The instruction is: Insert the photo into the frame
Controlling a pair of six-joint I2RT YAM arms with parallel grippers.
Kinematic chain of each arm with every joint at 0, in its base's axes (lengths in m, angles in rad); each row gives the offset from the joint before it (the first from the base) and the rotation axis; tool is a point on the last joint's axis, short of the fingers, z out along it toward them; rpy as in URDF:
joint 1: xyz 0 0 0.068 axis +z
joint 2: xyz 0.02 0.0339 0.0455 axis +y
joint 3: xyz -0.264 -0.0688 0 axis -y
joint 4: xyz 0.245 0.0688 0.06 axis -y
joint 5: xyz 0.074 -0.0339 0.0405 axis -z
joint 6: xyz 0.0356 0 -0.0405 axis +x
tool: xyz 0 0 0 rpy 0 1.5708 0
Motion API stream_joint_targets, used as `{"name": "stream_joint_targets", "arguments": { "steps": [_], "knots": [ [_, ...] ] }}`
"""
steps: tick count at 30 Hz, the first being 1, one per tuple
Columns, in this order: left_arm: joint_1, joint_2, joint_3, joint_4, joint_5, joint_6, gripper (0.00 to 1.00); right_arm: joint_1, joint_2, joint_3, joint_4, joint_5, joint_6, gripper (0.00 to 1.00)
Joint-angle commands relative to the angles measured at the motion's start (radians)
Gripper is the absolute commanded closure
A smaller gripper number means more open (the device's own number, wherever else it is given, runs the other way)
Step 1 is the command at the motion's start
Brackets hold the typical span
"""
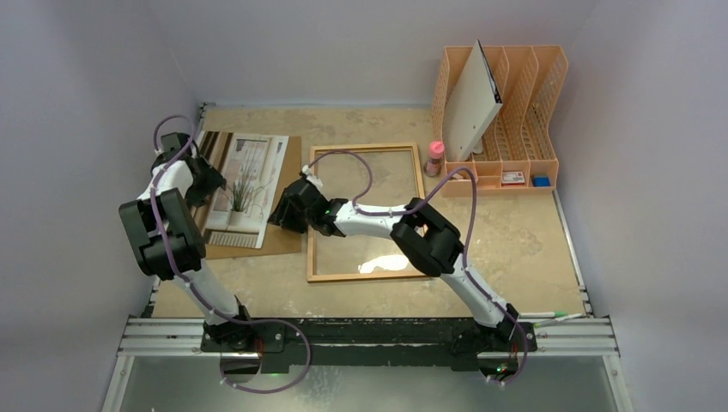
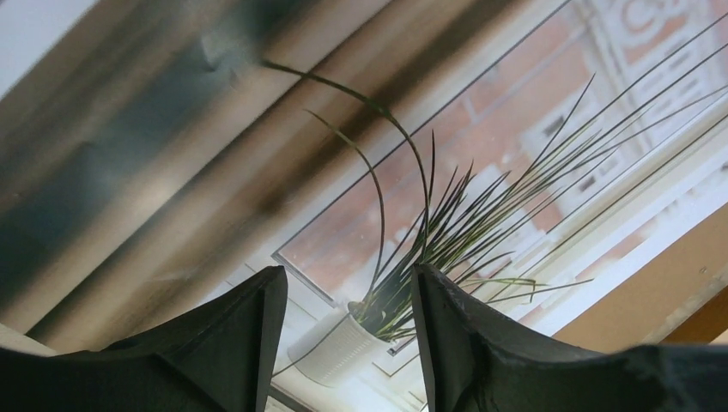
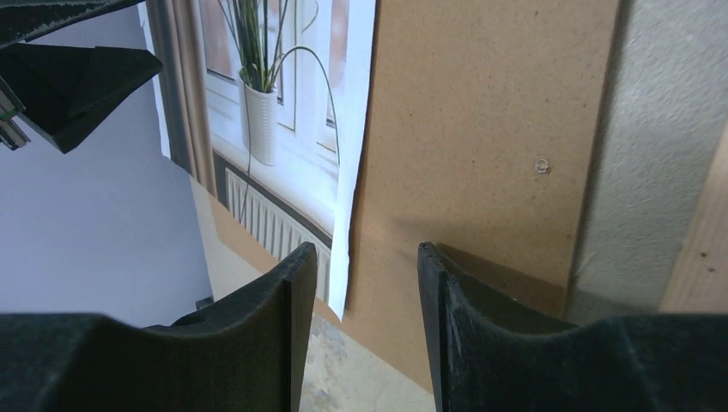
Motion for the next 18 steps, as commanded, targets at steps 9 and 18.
{"name": "stream_joint_targets", "arguments": {
  "steps": [9,18],
  "knots": [
    [-0.008,0.057,-0.054,-0.069,-0.016,0.041,0.47,0.014,0.094,0.122,-0.082,-0.017,0.17,0.53],
    [-0.009,0.107,-0.072,-0.086,-0.027,0.032,0.47,0.012,0.156,0.168,-0.103,-0.056,0.23,0.52]
  ]
}}
